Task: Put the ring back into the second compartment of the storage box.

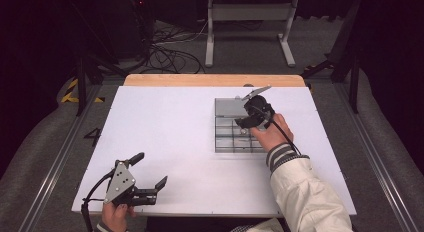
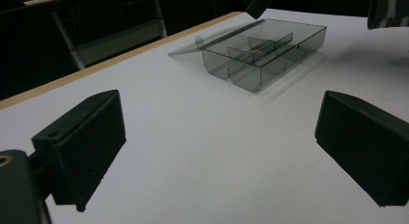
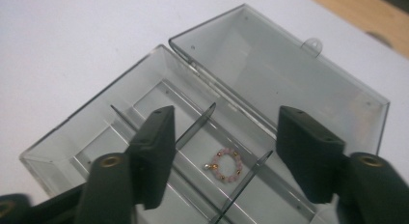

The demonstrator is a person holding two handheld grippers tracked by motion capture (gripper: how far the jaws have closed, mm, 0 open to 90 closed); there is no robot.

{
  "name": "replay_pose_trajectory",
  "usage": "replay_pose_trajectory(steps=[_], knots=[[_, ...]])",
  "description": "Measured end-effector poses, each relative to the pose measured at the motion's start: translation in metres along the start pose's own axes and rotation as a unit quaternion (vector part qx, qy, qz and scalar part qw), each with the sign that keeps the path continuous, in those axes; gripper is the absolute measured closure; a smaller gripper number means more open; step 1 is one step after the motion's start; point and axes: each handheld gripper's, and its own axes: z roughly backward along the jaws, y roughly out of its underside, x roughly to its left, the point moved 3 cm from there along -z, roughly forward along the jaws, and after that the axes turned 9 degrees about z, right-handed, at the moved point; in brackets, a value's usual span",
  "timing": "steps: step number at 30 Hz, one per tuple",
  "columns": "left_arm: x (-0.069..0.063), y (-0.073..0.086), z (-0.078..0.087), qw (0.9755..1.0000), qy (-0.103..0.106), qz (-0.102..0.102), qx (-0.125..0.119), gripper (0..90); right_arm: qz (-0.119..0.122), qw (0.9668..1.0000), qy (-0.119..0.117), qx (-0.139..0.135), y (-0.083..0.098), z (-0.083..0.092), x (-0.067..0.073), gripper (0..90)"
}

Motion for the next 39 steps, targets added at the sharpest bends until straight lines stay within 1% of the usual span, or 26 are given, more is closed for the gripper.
replay_pose_trajectory(steps=[3,8,12,17,19,22,24,27,29,31,33,34,35,38,39], knots=[[0.0,0.0,0.0,1.0,0.0,0.0,0.0,4.3,0.004,0.9999,-0.002,-0.016,-0.002,0.009,0.002,33.6],[0.0,0.0,0.0,1.0,0.0,-0.002,0.001,4.3,0.01,0.9993,-0.013,-0.033,-0.004,0.015,0.007,30.1],[0.0,0.0,0.0,1.0,0.0,0.0,0.001,4.3,0.017,0.9991,-0.016,-0.034,-0.005,0.017,0.01,29.1],[0.001,0.0,0.0,1.0,-0.001,-0.001,0.0,4.3,0.018,0.9989,-0.017,-0.041,-0.006,0.02,0.012,27.9],[0.002,0.0,0.0,1.0,-0.003,-0.003,0.0,4.3,0.017,0.9987,-0.02,-0.044,-0.006,0.021,0.012,26.4],[0.001,0.0,0.0,1.0,-0.001,0.003,-0.002,4.3,0.017,0.9987,-0.021,-0.044,-0.005,0.022,0.012,24.1],[0.001,0.0,0.0,1.0,-0.002,-0.001,0.0,4.3,0.016,0.9985,-0.025,-0.045,-0.005,0.024,0.012,21.9],[0.001,0.0,0.0,1.0,-0.002,0.0,-0.001,4.3,0.02,0.9979,-0.031,-0.054,-0.005,0.028,0.013,18.2],[0.001,0.0,0.0,1.0,-0.002,0.001,0.0,4.3,0.021,0.997,-0.042,-0.062,-0.005,0.031,0.014,14.6],[0.002,0.0,0.0,1.0,-0.003,-0.001,0.001,4.3,0.025,0.9963,-0.049,-0.066,-0.005,0.034,0.015,11.5],[0.002,0.0,0.0,1.0,-0.003,-0.001,0.001,4.3,0.03,0.9959,-0.048,-0.071,-0.004,0.038,0.017,9.8],[0.001,0.0,0.0,1.0,-0.002,0.002,0.0,4.3,0.03,0.9957,-0.048,-0.073,-0.004,0.04,0.017,8.7],[0.002,0.0,0.0,1.0,-0.003,-0.002,0.001,4.3,0.032,0.9954,-0.048,-0.076,-0.004,0.043,0.018,7.4],[0.002,0.0,0.0,1.0,-0.004,-0.002,-0.001,4.3,0.036,0.9944,-0.046,-0.089,-0.003,0.051,0.021,5.1],[0.001,0.0,0.0,1.0,-0.003,0.001,-0.001,4.3,0.035,0.9939,-0.048,-0.093,-0.003,0.054,0.022,3.9]])
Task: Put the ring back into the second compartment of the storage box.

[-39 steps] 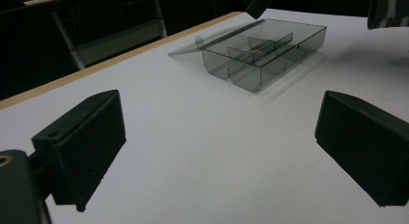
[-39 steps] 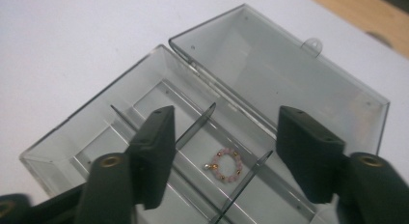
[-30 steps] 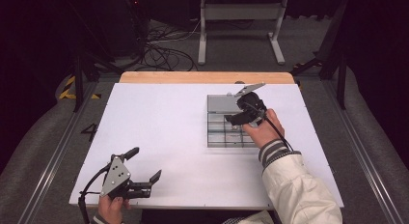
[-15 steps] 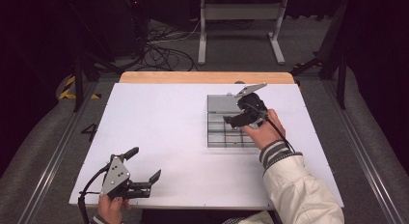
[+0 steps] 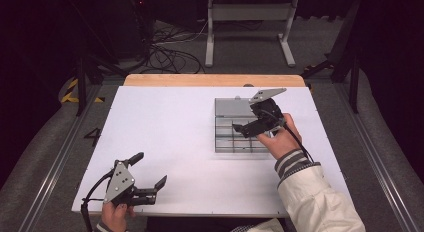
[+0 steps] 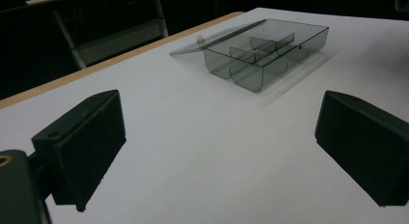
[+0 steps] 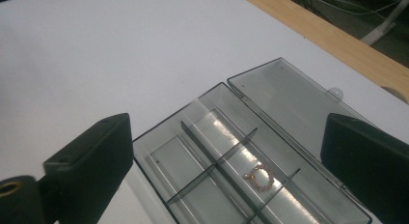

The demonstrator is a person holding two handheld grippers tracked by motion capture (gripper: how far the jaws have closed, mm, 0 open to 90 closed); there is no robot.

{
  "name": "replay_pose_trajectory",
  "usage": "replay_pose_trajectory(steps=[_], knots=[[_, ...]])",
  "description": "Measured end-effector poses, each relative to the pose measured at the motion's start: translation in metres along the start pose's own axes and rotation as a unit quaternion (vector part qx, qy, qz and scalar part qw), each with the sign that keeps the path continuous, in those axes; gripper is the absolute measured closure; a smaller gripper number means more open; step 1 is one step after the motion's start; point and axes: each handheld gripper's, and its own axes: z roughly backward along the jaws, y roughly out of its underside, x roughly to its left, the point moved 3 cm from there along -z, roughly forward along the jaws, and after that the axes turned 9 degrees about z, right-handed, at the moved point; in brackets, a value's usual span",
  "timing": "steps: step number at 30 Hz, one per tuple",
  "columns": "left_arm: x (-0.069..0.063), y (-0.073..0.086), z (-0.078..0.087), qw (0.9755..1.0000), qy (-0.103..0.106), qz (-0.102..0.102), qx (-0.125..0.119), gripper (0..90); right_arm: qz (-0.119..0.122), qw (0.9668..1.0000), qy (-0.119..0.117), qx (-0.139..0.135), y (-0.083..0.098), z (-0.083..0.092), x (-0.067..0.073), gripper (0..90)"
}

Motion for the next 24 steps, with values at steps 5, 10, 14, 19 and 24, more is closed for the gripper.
replay_pose_trajectory(steps=[5,10,14,19,24], knots=[[0.0,0.0,0.0,1.0,0.001,0.0,0.0,4.3,0.008,0.9998,0.0,-0.018,0.0,0.013,0.007,0.7],[0.0,0.0,0.0,1.0,0.001,-0.002,0.001,4.3,0.02,0.9992,-0.005,-0.035,0.002,0.024,0.015,0.0],[0.0,0.0,0.0,1.0,0.001,-0.001,0.002,4.3,0.023,0.9987,-0.008,-0.045,0.006,0.031,0.021,0.0],[0.0,0.0,0.0,1.0,0.001,-0.001,0.002,4.3,0.029,0.9973,-0.005,-0.067,0.013,0.039,0.029,0.0],[0.0,0.0,0.0,1.0,0.001,-0.001,0.0,4.3,0.018,0.9966,-0.011,-0.08,0.023,0.046,0.033,0.0]])
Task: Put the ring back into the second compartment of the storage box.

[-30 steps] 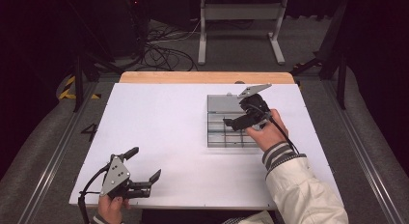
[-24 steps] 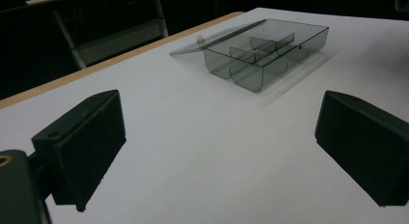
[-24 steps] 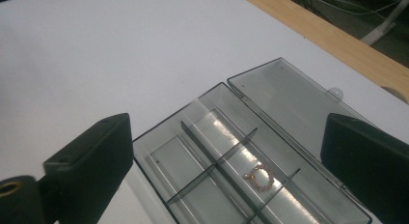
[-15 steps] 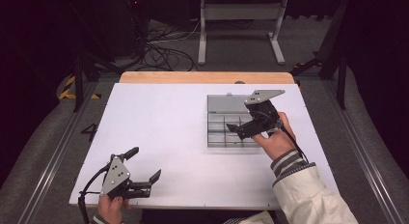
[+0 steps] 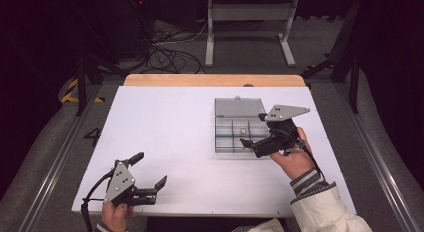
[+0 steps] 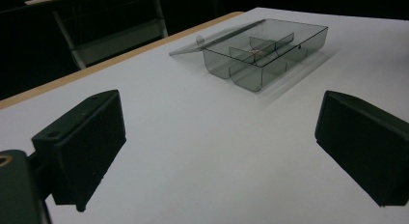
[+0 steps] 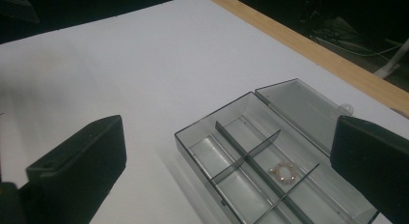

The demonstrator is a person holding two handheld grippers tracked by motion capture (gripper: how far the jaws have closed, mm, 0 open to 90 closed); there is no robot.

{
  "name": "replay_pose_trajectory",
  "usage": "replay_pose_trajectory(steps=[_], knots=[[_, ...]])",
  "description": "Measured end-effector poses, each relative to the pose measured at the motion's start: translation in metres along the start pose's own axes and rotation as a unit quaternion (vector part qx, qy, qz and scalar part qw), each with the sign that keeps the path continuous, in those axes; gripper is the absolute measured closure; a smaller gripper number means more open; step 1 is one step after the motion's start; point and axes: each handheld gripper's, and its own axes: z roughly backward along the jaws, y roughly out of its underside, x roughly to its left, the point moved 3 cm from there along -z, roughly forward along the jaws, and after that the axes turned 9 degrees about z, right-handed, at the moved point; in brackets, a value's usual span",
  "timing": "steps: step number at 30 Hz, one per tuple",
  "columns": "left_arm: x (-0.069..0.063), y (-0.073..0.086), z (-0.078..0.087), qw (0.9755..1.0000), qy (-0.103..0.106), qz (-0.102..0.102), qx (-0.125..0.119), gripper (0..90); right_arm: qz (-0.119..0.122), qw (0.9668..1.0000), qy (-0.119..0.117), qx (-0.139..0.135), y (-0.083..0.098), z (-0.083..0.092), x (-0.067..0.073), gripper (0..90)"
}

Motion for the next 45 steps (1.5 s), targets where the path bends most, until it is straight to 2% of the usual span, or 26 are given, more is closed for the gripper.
replay_pose_trajectory(steps=[6,8,14,17,18,21,22,25,29,32,45], knots=[[0.0,0.0,0.0,1.0,0.0,0.002,0.0,4.3,-0.003,0.9997,0.002,-0.024,0.012,0.009,0.002,0.0],[0.0,-0.001,0.001,1.0,-0.001,-0.005,-0.001,4.3,-0.001,0.9996,0.0,-0.029,0.016,0.011,0.003,0.0],[-0.001,0.0,0.0,1.0,-0.001,0.0,0.0,4.3,0.007,0.9994,-0.012,-0.032,0.028,0.015,0.009,0.0],[-0.001,-0.001,0.001,1.0,-0.003,-0.006,-0.003,4.3,0.009,0.9993,-0.014,-0.035,0.034,0.018,0.011,0.0],[-0.002,-0.001,0.001,1.0,0.0,-0.002,-0.005,4.3,0.008,0.9993,-0.014,-0.035,0.036,0.019,0.012,0.0],[-0.002,-0.002,0.002,0.9999,-0.003,-0.012,-0.008,4.3,0.005,0.9993,-0.016,-0.033,0.043,0.02,0.012,0.0],[-0.003,-0.001,0.002,1.0,-0.001,-0.007,-0.005,4.3,0.005,0.9993,-0.017,-0.032,0.045,0.02,0.012,0.1],[-0.002,-0.002,0.002,0.9999,-0.003,-0.012,-0.007,4.3,0.004,0.9992,-0.019,-0.035,0.052,0.022,0.014,0.1],[-0.003,-0.001,0.002,1.0,-0.001,-0.008,-0.006,4.3,0.001,0.9991,-0.021,-0.037,0.06,0.025,0.016,0.1],[-0.002,-0.002,0.002,0.9999,-0.002,-0.014,-0.008,4.3,-0.003,0.9991,-0.022,-0.037,0.066,0.025,0.016,0.2],[-0.002,-0.002,0.002,0.9999,-0.001,-0.013,-0.009,4.3,-0.014,0.9989,-0.03,-0.033,0.099,0.026,0.022,0.2]])
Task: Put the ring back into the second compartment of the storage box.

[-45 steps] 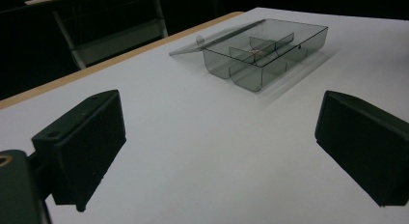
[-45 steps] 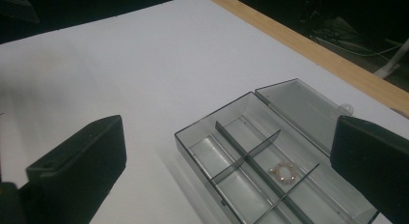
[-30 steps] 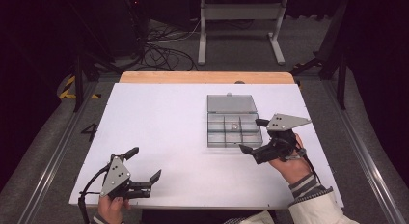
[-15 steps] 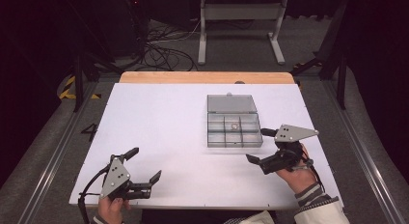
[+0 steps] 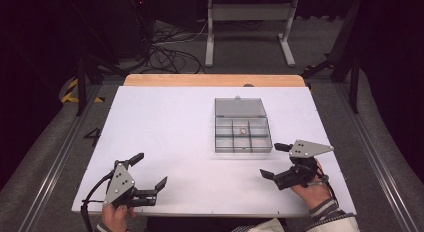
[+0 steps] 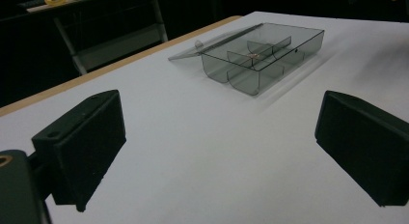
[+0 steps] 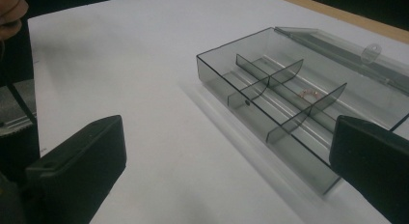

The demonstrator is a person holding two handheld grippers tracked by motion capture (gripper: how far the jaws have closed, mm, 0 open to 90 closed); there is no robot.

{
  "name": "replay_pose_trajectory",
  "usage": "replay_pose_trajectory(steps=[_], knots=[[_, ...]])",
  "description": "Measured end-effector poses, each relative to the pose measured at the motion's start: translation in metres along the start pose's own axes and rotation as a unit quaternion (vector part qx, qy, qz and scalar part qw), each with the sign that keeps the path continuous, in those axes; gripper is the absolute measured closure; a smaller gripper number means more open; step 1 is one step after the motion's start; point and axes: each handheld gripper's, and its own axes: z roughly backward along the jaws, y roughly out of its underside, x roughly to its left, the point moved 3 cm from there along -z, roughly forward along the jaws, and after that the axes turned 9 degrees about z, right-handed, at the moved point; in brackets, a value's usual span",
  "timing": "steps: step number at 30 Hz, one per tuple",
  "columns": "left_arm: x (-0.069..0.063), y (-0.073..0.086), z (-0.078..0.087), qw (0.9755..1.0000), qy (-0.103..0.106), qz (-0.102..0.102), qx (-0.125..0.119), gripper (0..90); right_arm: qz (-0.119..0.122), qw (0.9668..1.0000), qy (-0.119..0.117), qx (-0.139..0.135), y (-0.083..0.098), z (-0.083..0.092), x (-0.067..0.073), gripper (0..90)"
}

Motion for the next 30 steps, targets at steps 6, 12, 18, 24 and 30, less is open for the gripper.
replay_pose_trajectory(steps=[6,12,18,24,30], knots=[[0.0,0.0,0.001,1.0,0.0,0.003,0.001,4.3,-0.018,0.9998,-0.01,0.004,0.016,-0.002,0.001,0.2],[0.0,0.0,0.0,1.0,-0.001,0.0,0.0,4.3,-0.033,0.9994,-0.007,0.001,0.027,0.0,0.002,0.3],[0.0,0.0,0.0,1.0,0.0,0.0,0.0,4.3,-0.048,0.9988,-0.011,0.01,0.038,-0.002,0.005,0.3],[-0.001,0.001,-0.001,1.0,0.003,0.005,0.003,4.3,-0.041,0.999,-0.002,0.018,0.041,-0.003,0.004,0.4],[0.0,0.001,-0.001,1.0,0.002,0.006,0.004,4.2,-0.036,0.9992,0.004,0.019,0.041,-0.001,0.004,0.4]])
